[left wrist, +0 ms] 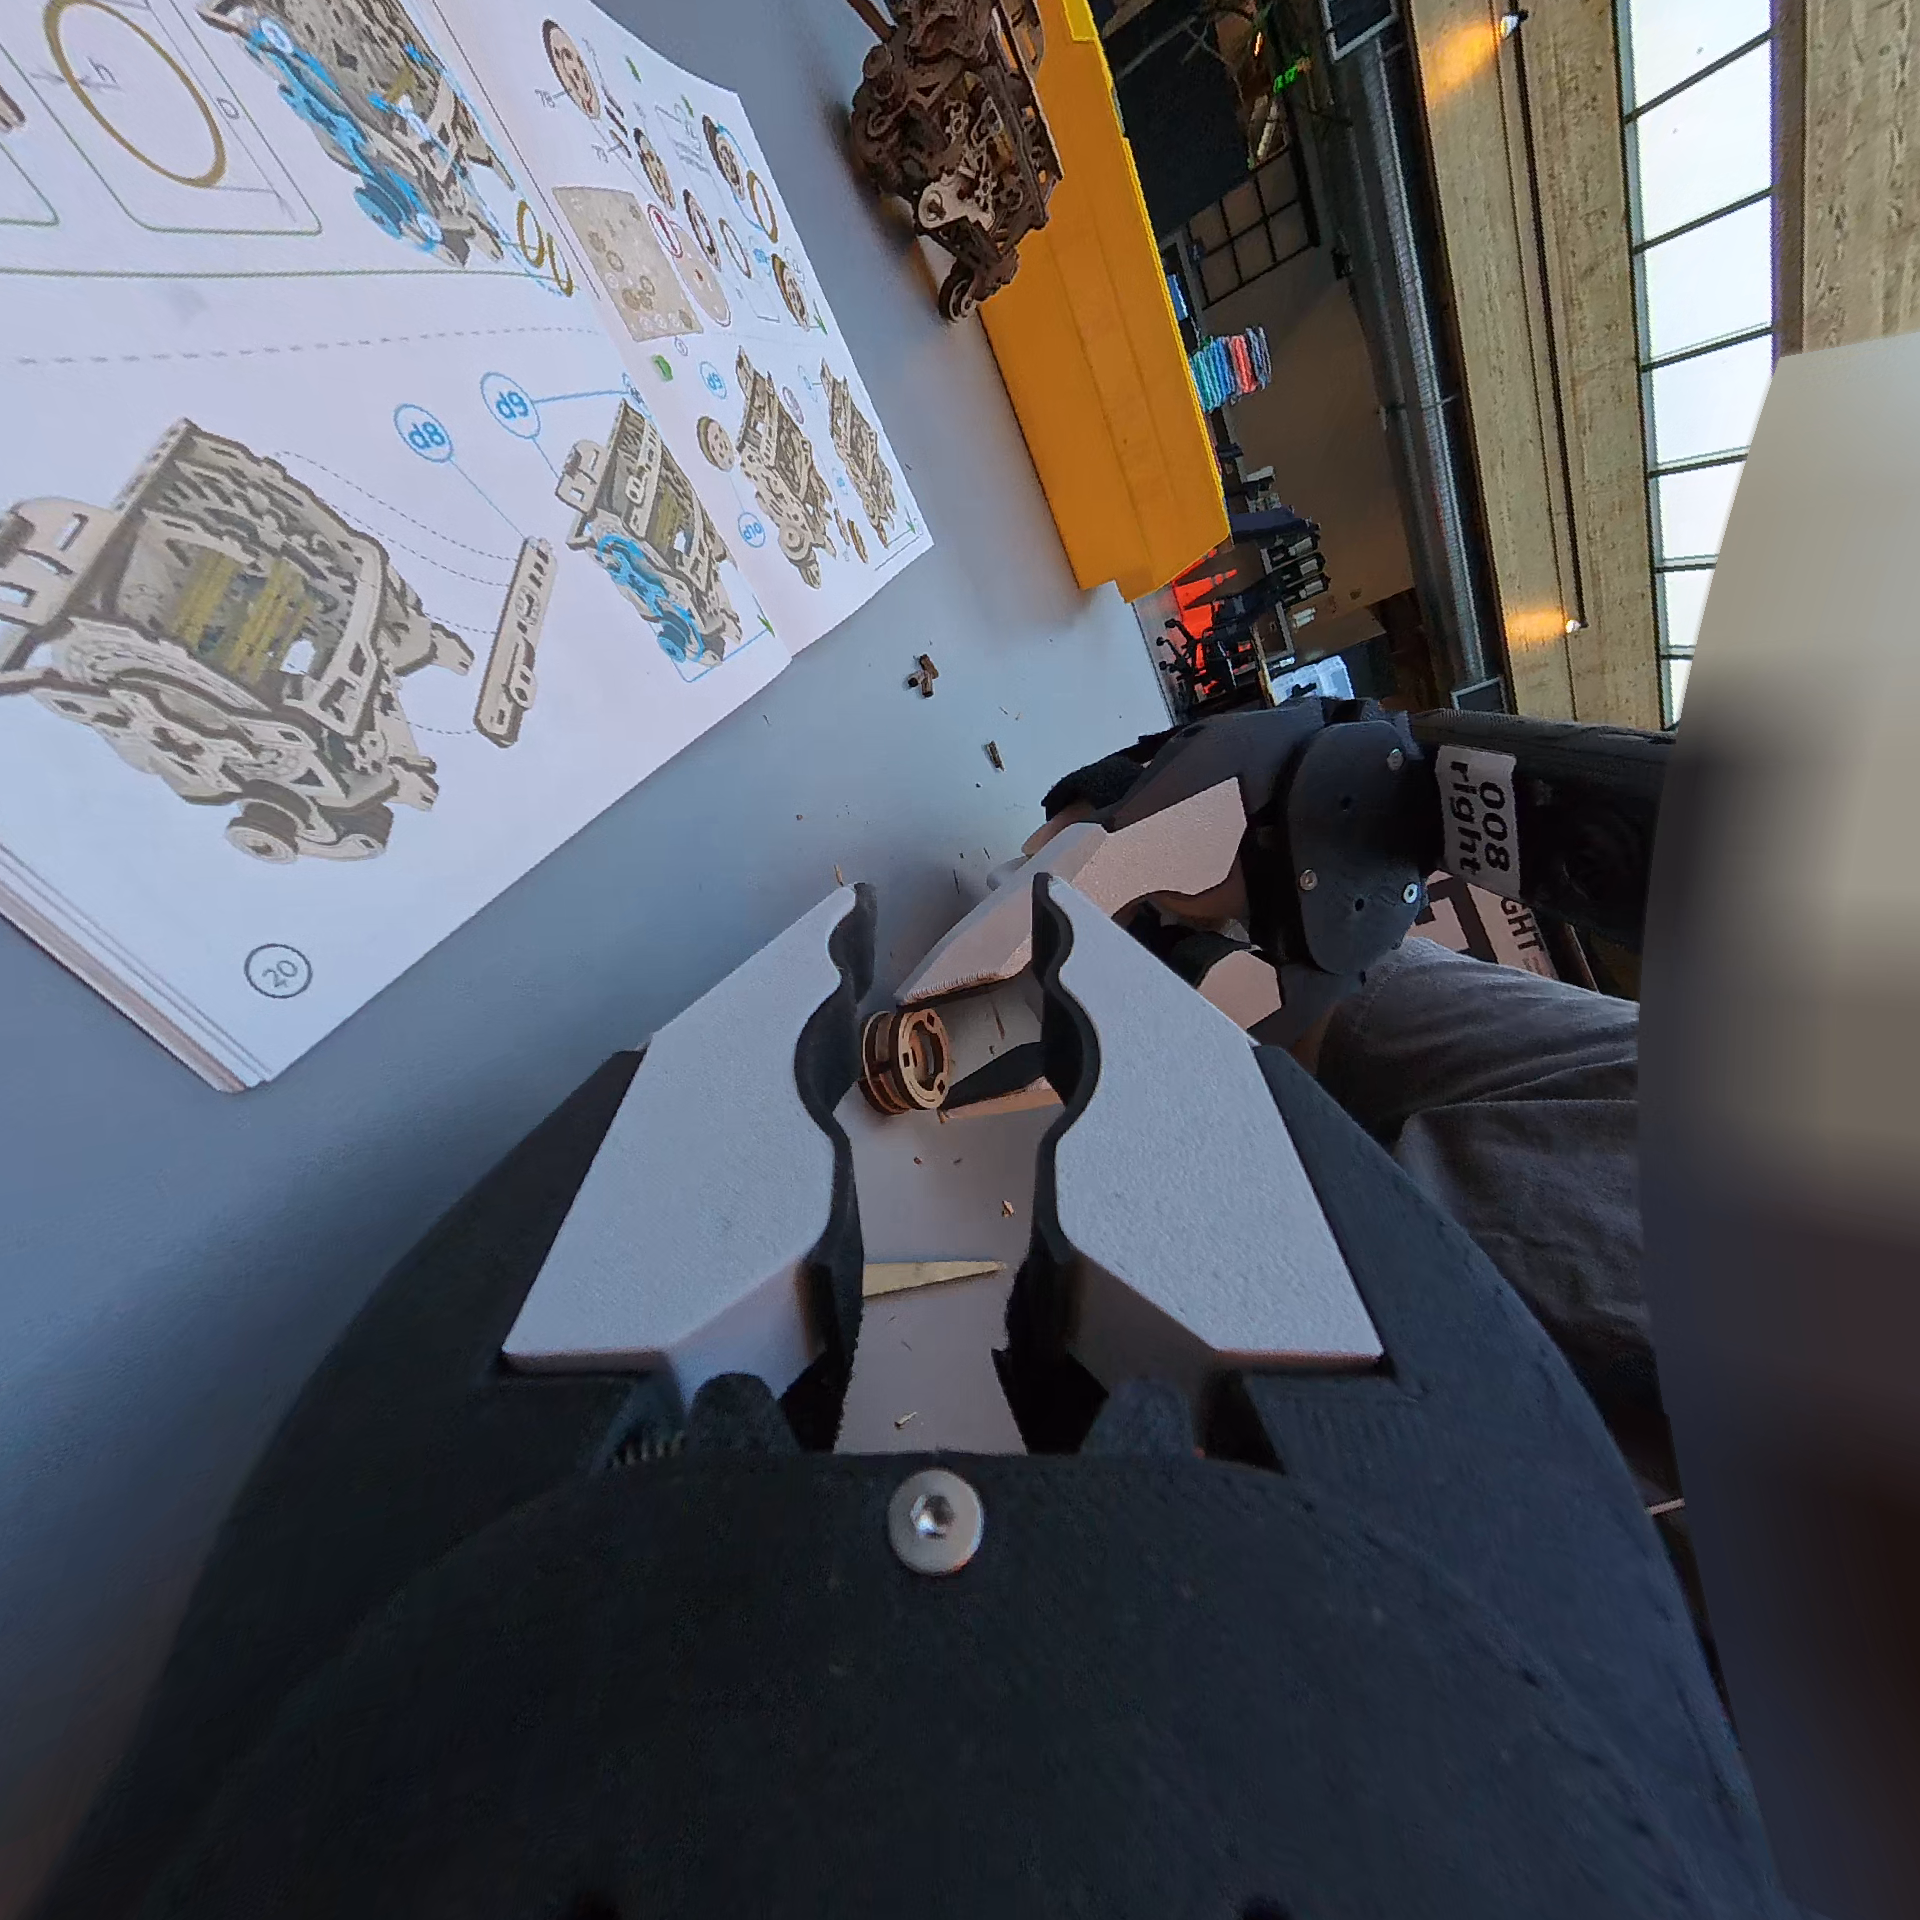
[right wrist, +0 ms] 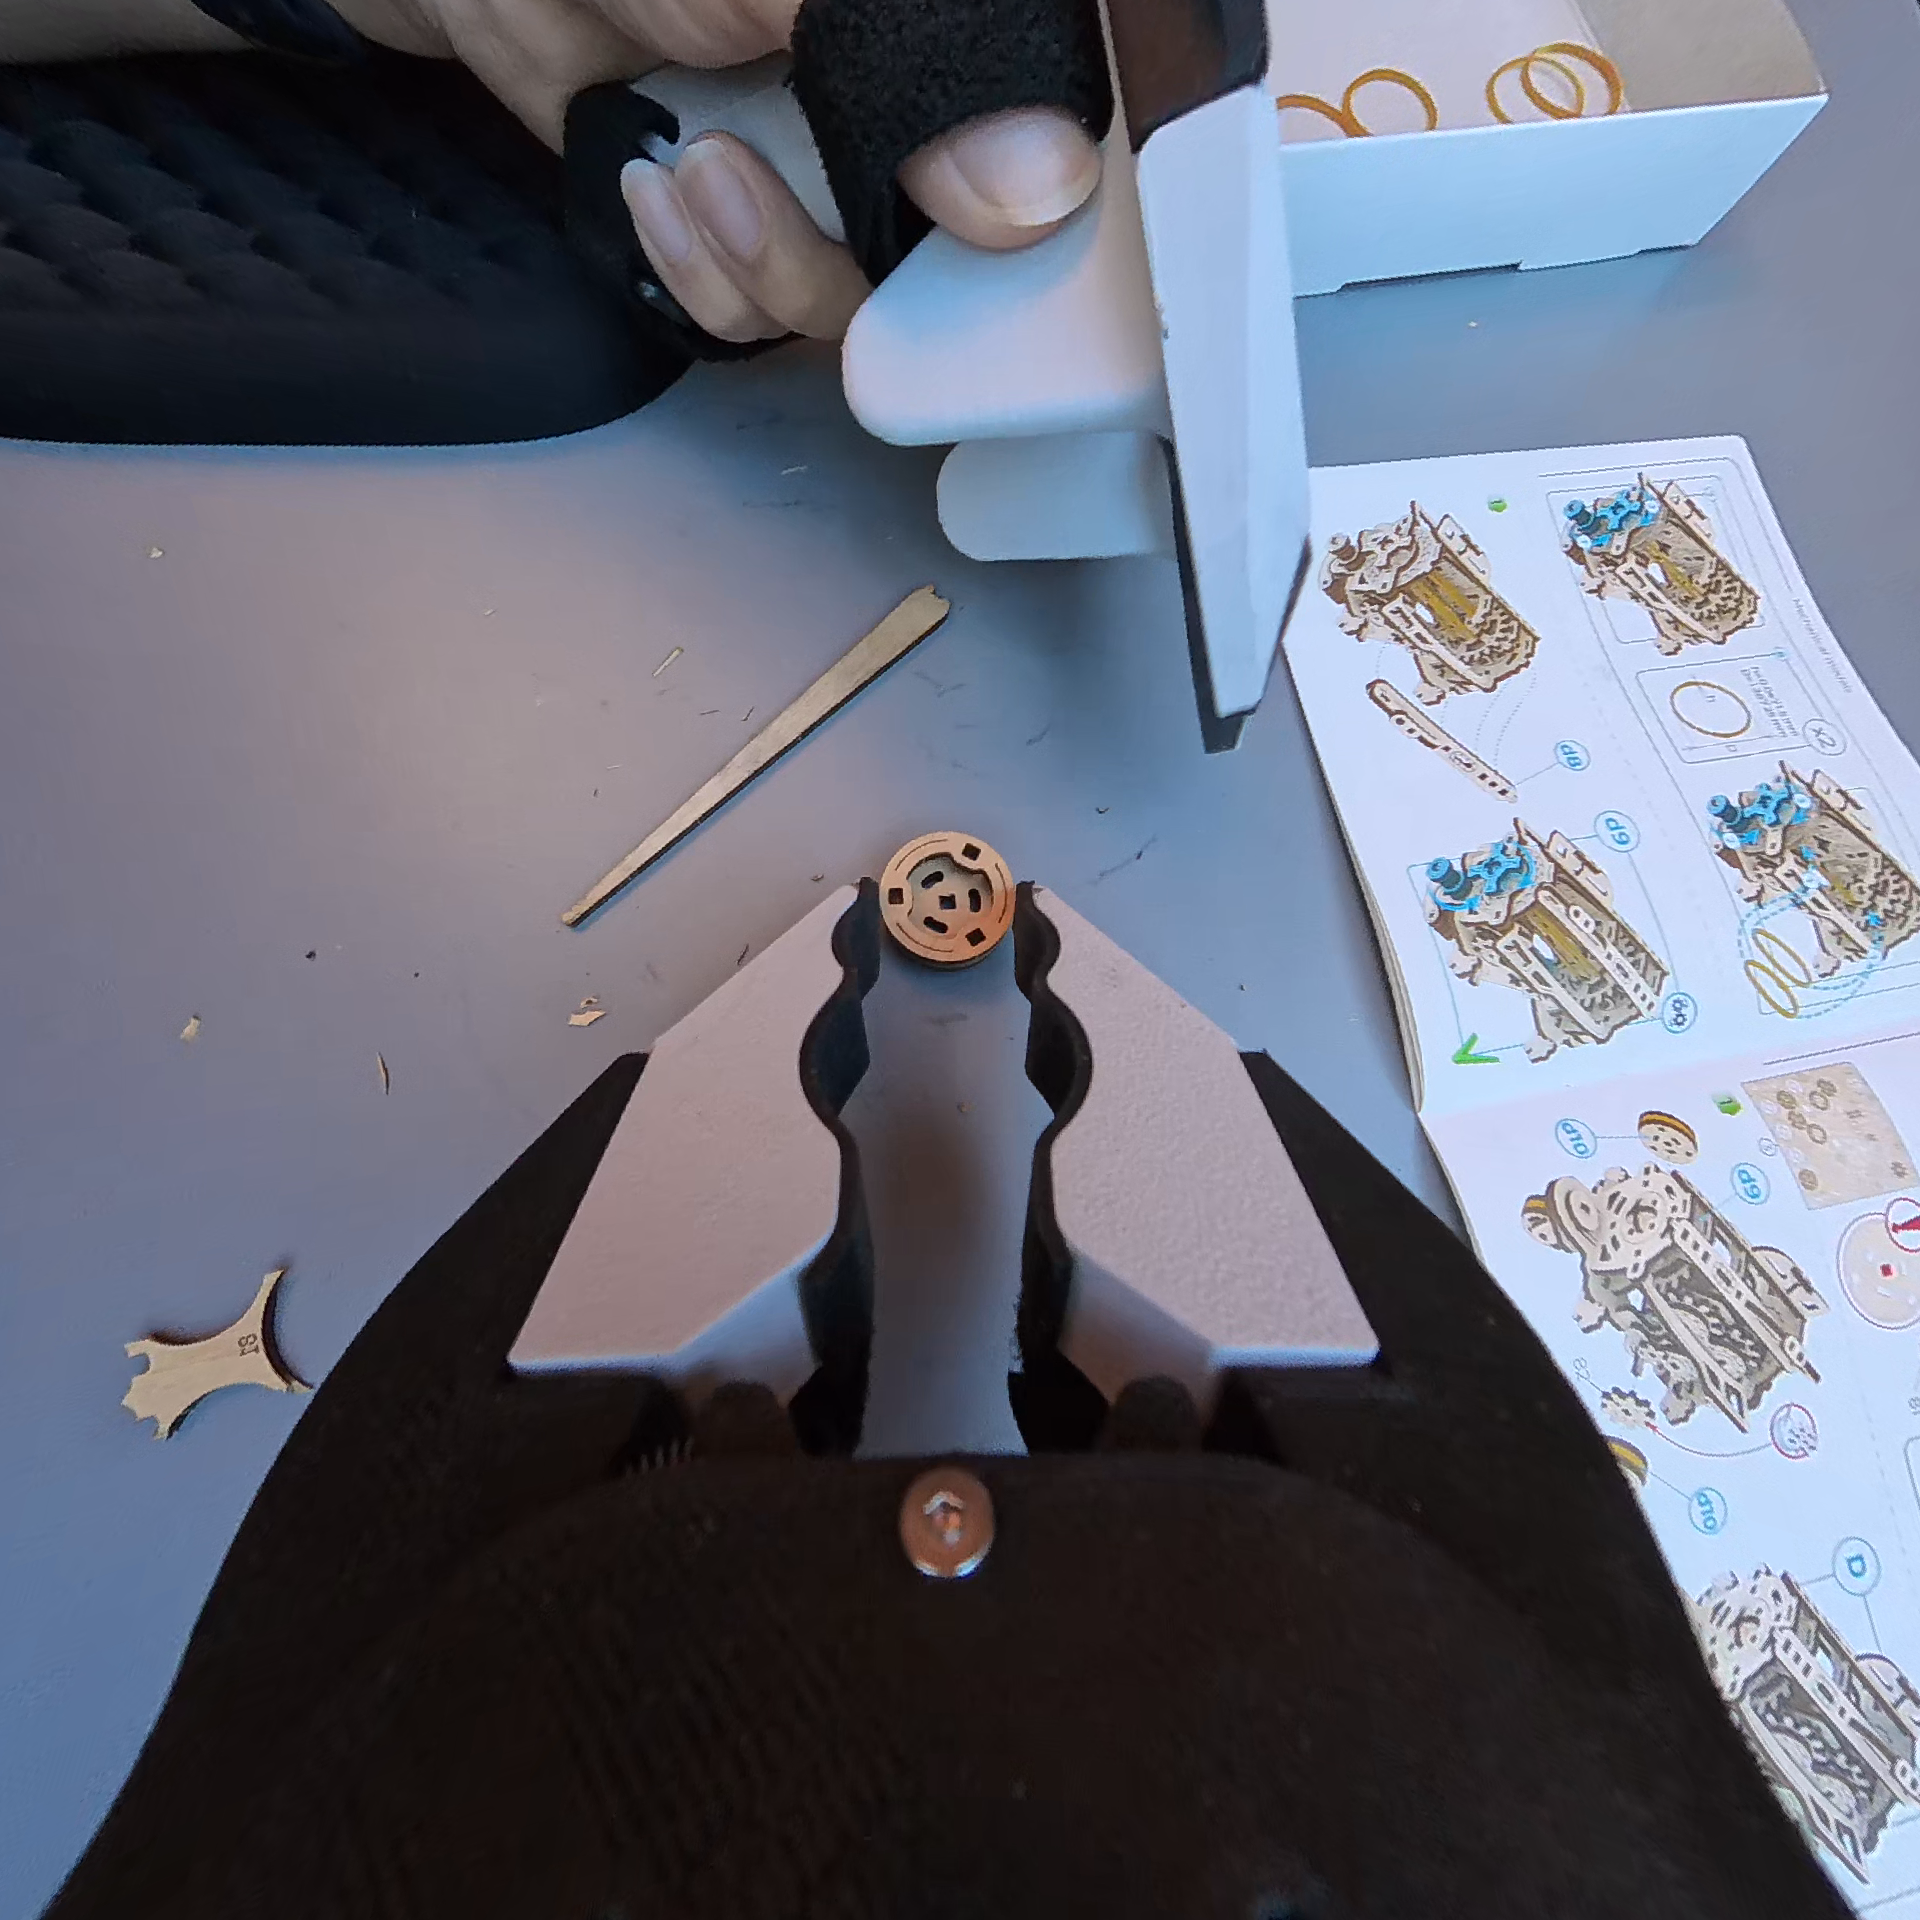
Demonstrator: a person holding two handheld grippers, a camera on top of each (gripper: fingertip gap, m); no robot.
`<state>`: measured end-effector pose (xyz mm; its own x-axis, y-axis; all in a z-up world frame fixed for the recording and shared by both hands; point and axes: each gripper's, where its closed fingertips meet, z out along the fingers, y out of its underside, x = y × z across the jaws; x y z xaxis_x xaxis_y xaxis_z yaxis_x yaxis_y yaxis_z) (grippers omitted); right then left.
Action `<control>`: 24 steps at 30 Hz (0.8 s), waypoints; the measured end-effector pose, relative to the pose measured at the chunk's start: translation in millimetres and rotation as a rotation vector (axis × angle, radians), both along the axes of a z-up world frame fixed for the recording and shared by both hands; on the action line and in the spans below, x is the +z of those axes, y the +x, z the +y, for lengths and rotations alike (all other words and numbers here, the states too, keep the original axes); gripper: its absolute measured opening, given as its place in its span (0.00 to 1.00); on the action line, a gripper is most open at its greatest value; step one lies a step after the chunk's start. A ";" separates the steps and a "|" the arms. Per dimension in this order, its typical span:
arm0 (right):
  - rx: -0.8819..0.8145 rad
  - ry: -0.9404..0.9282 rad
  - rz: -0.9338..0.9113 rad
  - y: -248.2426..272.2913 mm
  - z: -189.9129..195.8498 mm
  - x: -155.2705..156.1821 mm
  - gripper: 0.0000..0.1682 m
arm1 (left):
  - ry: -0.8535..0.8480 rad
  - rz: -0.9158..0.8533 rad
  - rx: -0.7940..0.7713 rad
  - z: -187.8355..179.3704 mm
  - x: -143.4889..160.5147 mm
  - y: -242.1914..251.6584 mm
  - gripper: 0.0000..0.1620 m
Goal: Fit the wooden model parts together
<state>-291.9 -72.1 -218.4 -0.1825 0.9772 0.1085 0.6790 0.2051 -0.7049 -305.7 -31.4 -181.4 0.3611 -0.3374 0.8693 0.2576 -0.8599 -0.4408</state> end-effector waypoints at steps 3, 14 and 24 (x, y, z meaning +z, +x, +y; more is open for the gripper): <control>-0.002 -0.001 -0.005 0.1 0.1 -0.2 0.14 | -0.004 0.021 -0.017 -2.2 -2.9 1.8 0.17; 0.005 0.022 -0.012 -0.5 0.0 -0.1 0.14 | -0.012 0.269 -0.193 -28.0 -27.6 2.7 0.11; 0.009 0.019 -0.017 -1.2 -0.2 -0.1 0.14 | -0.046 0.304 -0.268 -38.7 -39.6 14.3 0.05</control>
